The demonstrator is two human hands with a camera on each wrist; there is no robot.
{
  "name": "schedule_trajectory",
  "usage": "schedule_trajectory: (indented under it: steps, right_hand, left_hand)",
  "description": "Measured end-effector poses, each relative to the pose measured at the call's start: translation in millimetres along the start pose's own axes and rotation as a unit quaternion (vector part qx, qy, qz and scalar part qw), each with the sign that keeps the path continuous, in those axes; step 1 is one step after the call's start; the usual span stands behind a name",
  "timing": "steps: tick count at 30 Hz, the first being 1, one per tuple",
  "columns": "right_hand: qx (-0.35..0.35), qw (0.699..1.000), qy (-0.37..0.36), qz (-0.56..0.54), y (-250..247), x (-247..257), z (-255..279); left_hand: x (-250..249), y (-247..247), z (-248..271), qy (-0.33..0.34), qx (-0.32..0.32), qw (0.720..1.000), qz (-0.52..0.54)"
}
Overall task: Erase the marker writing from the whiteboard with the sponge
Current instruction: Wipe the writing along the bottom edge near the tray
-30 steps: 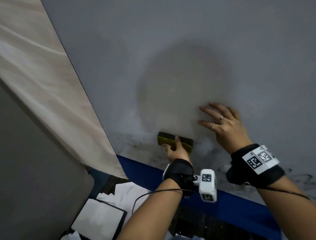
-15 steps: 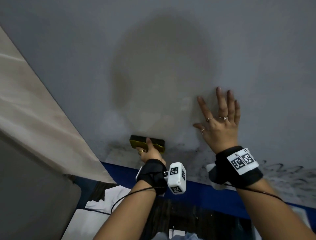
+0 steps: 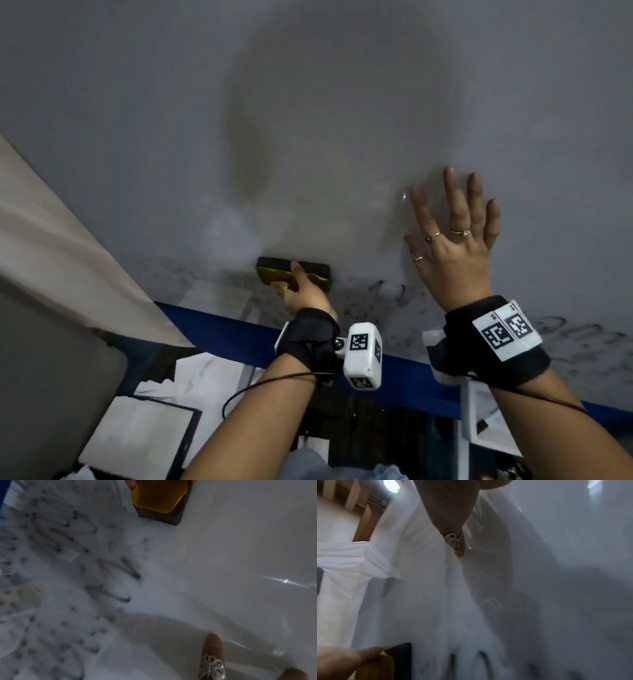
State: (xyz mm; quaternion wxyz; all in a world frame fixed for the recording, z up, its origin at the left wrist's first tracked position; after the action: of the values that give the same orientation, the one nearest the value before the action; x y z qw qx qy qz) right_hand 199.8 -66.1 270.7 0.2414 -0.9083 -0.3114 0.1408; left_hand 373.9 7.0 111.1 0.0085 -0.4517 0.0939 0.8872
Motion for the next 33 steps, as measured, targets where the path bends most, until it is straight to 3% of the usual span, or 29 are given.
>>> schedule_trajectory:
  steps: [4, 11, 17, 20, 23, 27, 33]
  right_hand:
    - [-0.01, 1.0, -0.002, -0.005, -5.8, -36.8, 17.7]
    - [0.029, 0.988, -0.116, -0.093, -20.9, -71.8, 23.6]
    - [-0.025, 0.998, -0.015, -0.051, -42.3, -125.7, 42.8]
    - [-0.025, 0.999, -0.026, -0.028, -45.7, -141.4, 49.7]
    - [-0.027, 0.999, -0.034, -0.027, -43.9, -144.2, 50.4]
    - [-0.046, 0.998, 0.018, -0.05, -38.0, -135.2, 49.6]
    - [-0.043, 0.997, 0.026, -0.059, -32.4, -136.3, 51.5]
  left_hand:
    - [28.7, 13.2, 28.3, 0.009, 0.03, 0.999, -0.007]
    - [77.0, 41.3, 65.3, 0.001, 0.023, 1.0, -0.007]
    - [121.0, 61.4, 111.8, -0.024, 0.056, 0.997, -0.037]
    - [142.0, 73.6, 136.2, -0.031, 0.081, 0.995, -0.055]
    - [140.0, 77.0, 143.5, -0.02, 0.076, 0.995, -0.063]
    - [116.2, 74.5, 131.0, -0.046, 0.059, 0.997, -0.026]
    - [71.5, 64.4, 103.6, 0.033, 0.02, 0.999, -0.004]
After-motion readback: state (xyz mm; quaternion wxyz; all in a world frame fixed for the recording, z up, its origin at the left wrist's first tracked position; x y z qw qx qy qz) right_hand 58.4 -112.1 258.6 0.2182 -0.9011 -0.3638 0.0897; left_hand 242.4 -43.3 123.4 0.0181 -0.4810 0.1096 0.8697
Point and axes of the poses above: each hand's wrist, its own z-axis away from the middle knuckle, its own y-axis out of the palm, x = y × z, the point moved 6 cm from there along -z, towards the middle knuckle, and after that the axes turned 2 degrees about -z, right-handed, at the moved point
